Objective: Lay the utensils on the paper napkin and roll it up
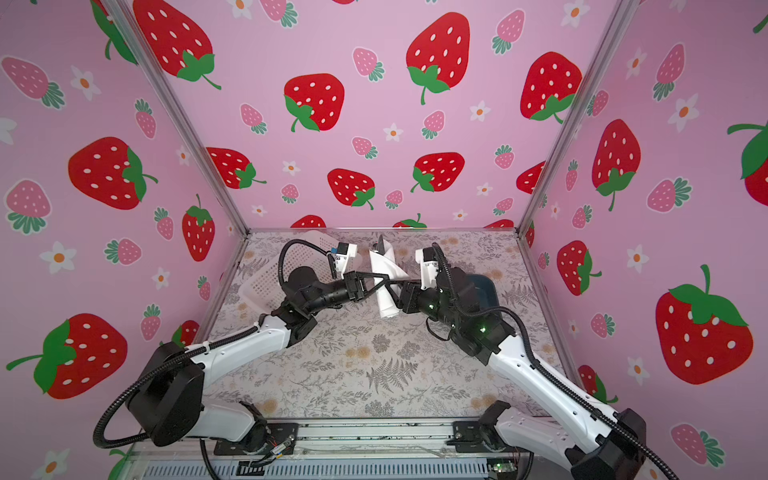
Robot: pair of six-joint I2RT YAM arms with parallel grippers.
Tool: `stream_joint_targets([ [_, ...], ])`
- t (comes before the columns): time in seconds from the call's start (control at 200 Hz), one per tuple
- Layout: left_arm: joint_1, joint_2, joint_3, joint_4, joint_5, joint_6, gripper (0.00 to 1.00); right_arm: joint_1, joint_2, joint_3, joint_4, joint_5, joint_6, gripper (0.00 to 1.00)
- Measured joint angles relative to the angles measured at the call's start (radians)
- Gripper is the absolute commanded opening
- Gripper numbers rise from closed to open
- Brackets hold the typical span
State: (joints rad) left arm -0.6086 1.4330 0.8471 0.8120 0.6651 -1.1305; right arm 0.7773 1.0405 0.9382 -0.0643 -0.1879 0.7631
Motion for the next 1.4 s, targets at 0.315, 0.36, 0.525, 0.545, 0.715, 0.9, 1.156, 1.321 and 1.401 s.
stream_joint_targets([
  [0.315,0.000,0.000,0.000,0.002,0.002,-0.011,0.07,-0.040,0.002,-0.047,0.101,-0.149,0.026,0.51],
  [0.36,0.000,0.000,0.000,0.003,0.006,-0.016,0.07,-0.044,0.003,-0.055,0.114,-0.170,0.029,0.51],
  [0.525,0.000,0.000,0.000,0.007,0.013,-0.023,0.07,-0.059,0.013,-0.074,0.164,-0.244,0.044,0.49],
  [0.545,0.000,0.000,0.000,0.007,0.014,-0.023,0.07,-0.060,0.014,-0.076,0.172,-0.253,0.047,0.49],
  [0.715,0.000,0.000,0.000,0.009,0.018,-0.026,0.03,-0.072,0.016,-0.087,0.200,-0.294,0.056,0.50],
  [0.9,0.000,-0.010,0.000,0.006,0.018,-0.026,0.02,-0.081,0.006,-0.092,0.200,-0.297,0.063,0.51],
  [1.156,0.000,-0.023,0.000,0.006,0.019,-0.026,0.02,-0.082,0.002,-0.100,0.209,-0.329,0.071,0.50],
  [1.321,0.000,-0.023,0.000,0.007,0.019,-0.026,0.02,-0.082,0.010,-0.106,0.244,-0.374,0.080,0.45],
  [1.401,0.000,-0.023,0.000,0.008,0.019,-0.026,0.02,-0.082,0.013,-0.108,0.256,-0.389,0.082,0.46],
])
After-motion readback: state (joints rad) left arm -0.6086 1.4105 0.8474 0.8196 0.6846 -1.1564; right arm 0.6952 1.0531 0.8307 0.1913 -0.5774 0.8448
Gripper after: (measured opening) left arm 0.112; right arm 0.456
